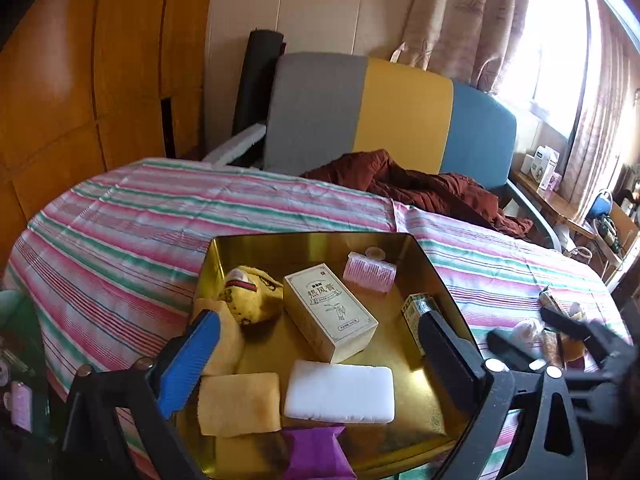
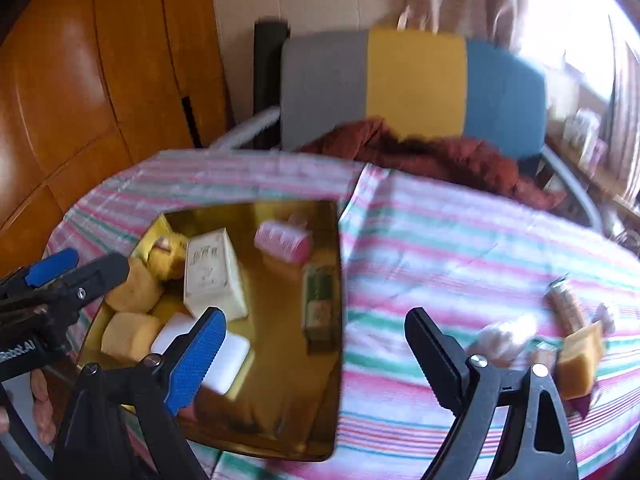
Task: Organize objects
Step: 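Drop the pink roller and green box into the gold tray, opening both tools, then move both tools back over the remaining items on the tablecloth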
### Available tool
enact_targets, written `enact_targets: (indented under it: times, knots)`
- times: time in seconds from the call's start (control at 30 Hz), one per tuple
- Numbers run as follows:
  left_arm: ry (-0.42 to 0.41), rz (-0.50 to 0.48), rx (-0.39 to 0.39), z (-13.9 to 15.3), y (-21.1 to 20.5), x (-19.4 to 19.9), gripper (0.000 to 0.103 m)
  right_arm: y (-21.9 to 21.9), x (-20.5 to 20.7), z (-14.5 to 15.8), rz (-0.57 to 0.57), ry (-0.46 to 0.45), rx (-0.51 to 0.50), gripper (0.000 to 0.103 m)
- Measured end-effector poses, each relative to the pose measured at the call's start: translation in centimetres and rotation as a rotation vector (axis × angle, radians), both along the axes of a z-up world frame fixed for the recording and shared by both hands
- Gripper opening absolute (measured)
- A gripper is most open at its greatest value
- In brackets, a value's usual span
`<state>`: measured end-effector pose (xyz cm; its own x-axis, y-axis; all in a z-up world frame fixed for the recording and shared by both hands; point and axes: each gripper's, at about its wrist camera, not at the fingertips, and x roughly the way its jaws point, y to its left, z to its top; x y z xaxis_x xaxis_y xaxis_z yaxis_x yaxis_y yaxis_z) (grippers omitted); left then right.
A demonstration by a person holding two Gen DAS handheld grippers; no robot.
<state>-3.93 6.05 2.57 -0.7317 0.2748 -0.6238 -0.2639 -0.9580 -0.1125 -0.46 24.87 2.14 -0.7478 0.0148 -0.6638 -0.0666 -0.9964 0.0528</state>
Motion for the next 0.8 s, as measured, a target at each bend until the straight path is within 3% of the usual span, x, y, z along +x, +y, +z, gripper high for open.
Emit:
enact_targets:
  times: [0.1, 0.2, 0.33, 0.53, 0.67, 0.7, 0.8]
  knots:
    - [0.025, -0.012, -0.012, 0.3, 0.2, 0.8, 0.102, 0.7, 1.6, 1.1, -0.035, 0.090, 0.032, 0.093]
    - [0.051, -0.033, -0.017, 0.6, 0.6, 1.6, 0.103, 1.9, 1.7, 1.0, -0.084, 0.062, 0.027, 0.093]
    - [0.069, -0.072, -0.022, 0.8, 1.4, 2.6, 0.103, 4.8, 1.5, 0.0, -0.164, -0.022, -0.076, 0.093]
    - [0.047, -0.154, -0.007, 0.2, 2.8, 3.6, 0.103, 10.6, 3.1, -1.3, -0.258, -0.048, -0.271, 0.093]
    - [0.034, -0.200, -0.036, -0.4, 4.2, 4.2, 0.103, 15.1, 4.3, -2.0, -0.241, -0.066, -0.427, 0.095]
    - [0.026, -0.213, -0.030, -0.4, 4.4, 4.3, 0.103, 16.1, 4.6, -2.0, -0.252, -0.079, -0.442, 0.101]
    - [-0.013, -0.252, 0.008, -0.7, 5.0, 4.4, 0.103, 20.0, 5.8, -1.3, -0.338, -0.076, -0.387, 0.103]
